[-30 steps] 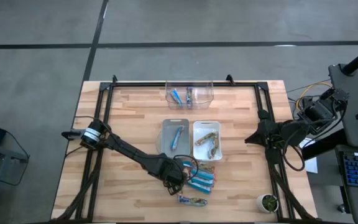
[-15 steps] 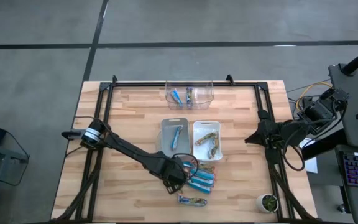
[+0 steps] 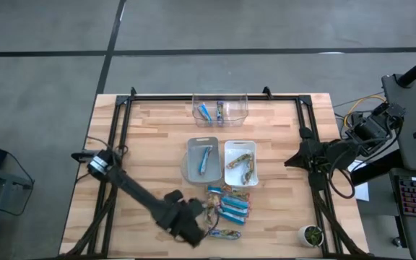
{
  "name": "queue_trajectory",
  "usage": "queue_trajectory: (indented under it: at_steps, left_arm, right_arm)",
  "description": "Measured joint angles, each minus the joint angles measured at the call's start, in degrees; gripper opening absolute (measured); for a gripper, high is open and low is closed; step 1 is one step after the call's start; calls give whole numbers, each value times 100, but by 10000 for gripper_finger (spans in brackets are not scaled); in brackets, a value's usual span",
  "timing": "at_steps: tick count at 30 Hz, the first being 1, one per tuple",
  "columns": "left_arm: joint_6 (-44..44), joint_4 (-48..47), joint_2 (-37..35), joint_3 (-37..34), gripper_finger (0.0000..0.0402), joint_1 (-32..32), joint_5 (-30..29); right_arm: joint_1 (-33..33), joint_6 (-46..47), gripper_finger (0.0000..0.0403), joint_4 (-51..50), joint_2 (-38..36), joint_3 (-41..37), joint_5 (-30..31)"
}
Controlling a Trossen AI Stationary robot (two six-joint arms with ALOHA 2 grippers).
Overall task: Pick and place Granola Bars by type
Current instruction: Put the orange granola bar into the white bin
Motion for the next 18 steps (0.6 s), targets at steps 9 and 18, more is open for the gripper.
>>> queue_trajectory:
  at_steps: [9,18]
  left_arm:
    - [-960,169,-4,-561,183,-728,-1775]
    - [-695,1522,-13,-1380,183,-914,-2528]
  right_arm:
    - [0,-13,8,194,7,0,0]
    - [2,-237,8,381,40,0,-134]
